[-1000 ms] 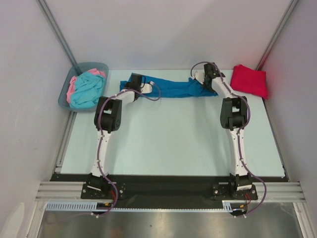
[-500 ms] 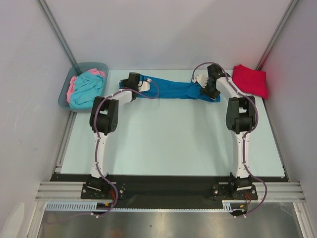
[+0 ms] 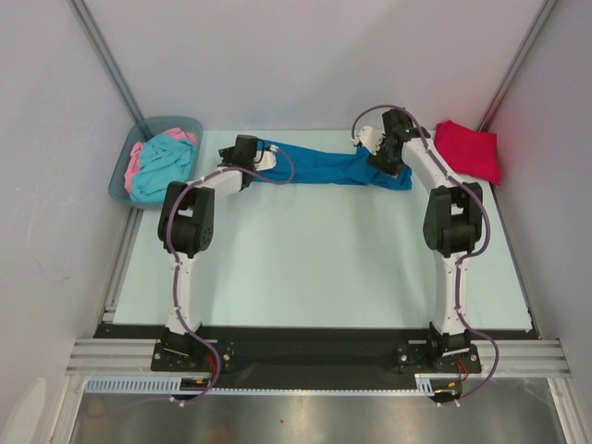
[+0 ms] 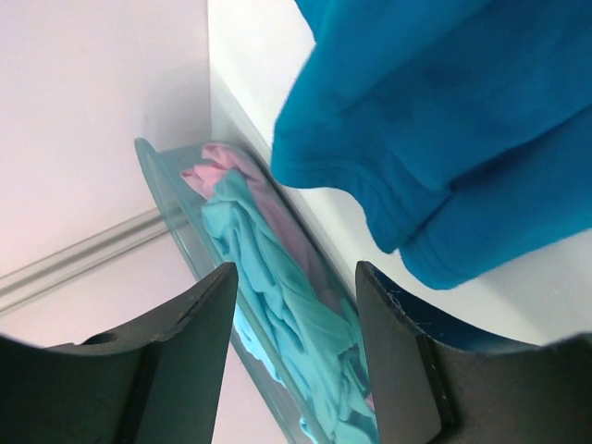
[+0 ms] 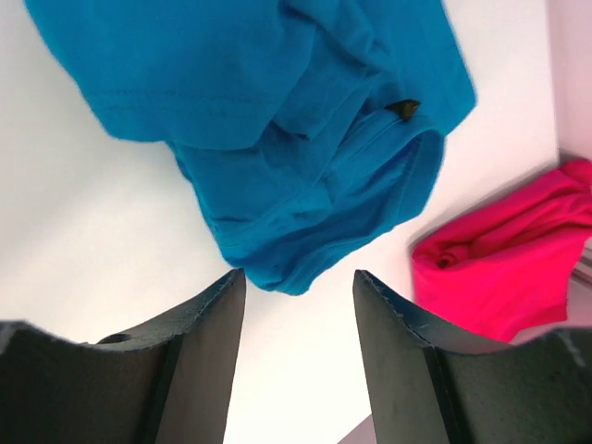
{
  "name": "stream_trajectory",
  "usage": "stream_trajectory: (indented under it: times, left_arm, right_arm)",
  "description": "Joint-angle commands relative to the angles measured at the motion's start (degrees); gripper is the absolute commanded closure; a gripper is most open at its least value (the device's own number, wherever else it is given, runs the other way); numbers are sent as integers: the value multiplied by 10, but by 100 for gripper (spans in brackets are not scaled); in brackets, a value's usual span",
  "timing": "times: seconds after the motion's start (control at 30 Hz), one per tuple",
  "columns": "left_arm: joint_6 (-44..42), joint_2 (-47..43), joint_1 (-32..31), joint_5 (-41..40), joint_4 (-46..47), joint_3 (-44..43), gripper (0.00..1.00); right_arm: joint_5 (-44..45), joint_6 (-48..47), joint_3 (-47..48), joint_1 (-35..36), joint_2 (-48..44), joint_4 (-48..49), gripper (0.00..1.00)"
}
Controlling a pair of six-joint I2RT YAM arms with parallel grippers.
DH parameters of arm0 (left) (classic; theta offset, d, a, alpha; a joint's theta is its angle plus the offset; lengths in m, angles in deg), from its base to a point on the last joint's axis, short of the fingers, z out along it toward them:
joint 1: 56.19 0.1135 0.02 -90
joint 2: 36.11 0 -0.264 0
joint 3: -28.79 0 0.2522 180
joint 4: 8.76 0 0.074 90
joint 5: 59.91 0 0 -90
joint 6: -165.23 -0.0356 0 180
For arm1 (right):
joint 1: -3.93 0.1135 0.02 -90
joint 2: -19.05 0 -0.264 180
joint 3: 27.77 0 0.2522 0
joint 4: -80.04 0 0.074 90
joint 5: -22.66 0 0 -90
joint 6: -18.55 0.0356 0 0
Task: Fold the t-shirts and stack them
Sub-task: Flatten the tshirt out
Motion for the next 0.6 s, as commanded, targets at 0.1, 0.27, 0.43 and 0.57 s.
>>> stream_trajectory:
  times: [0.1,0.27,0.43,0.57]
  left_arm:
    - [32,-45,-1,-12,9,22,40]
    - [34,-53,-7,-13,10,31,40]
    - [29,-60,-7,-17,11,38,40]
    - [27,-63,-7,-21,11,42,40]
  right_arm:
    - [39,27,19,0,-4,96,45]
    - [55,142,128,-29,63,106,47]
    - [16,240,142,-35,79,83,47]
    - [-1,266,128,-36,84,73,48]
